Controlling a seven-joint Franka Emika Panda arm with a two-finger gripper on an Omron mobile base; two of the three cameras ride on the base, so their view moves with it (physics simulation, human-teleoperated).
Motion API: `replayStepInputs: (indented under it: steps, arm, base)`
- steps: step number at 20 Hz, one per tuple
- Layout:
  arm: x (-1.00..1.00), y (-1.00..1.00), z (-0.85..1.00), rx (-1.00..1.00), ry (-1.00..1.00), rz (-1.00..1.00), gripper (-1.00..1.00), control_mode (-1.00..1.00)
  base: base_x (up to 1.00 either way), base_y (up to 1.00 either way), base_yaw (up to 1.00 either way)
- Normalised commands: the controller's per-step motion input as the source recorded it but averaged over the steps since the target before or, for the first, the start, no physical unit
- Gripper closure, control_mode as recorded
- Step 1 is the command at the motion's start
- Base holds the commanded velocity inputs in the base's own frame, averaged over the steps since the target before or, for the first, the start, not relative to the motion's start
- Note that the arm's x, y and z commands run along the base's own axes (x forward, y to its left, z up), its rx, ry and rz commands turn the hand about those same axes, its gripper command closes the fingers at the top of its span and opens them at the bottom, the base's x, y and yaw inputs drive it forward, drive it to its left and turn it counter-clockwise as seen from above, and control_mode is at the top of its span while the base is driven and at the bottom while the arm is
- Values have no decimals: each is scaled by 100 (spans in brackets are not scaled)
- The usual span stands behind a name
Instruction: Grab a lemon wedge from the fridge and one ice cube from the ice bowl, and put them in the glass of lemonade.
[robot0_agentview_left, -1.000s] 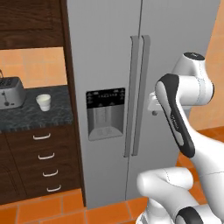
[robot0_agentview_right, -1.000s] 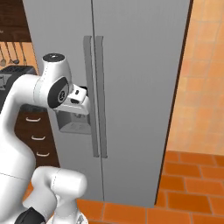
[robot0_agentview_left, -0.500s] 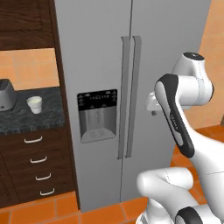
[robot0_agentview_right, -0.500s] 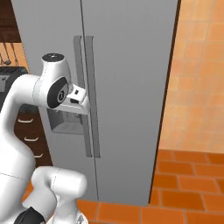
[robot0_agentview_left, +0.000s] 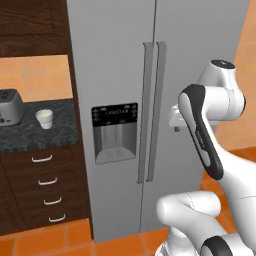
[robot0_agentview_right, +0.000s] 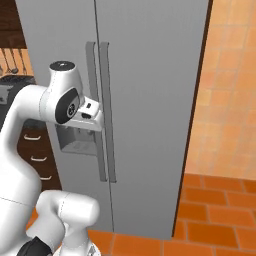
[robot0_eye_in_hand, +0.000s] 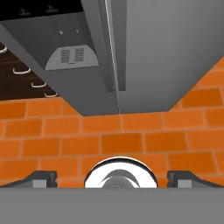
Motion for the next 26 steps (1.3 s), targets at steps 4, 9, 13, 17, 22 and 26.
replayStepInputs:
  steps: [4,9,13,17,22,26]
  arm:
    - [0,0,0,0,0,0,-100,100]
    - [-9,-6,0,0,0,1,-100,-100]
    - [-34,-11,0,2,-4,-5,-100,-100]
    - [-24,-7,0,2,-9,-4,-100,-100]
    - [41,-11,13,0,-8,4,-100,-100]
    - [100,7,16,0,3,2,-100,-100]
  base:
    - [-18,-32,15]
    - [-19,-20,6]
    - [0,0,0]
    - [0,0,0]
    - [0,0,0]
    - [0,0,0]
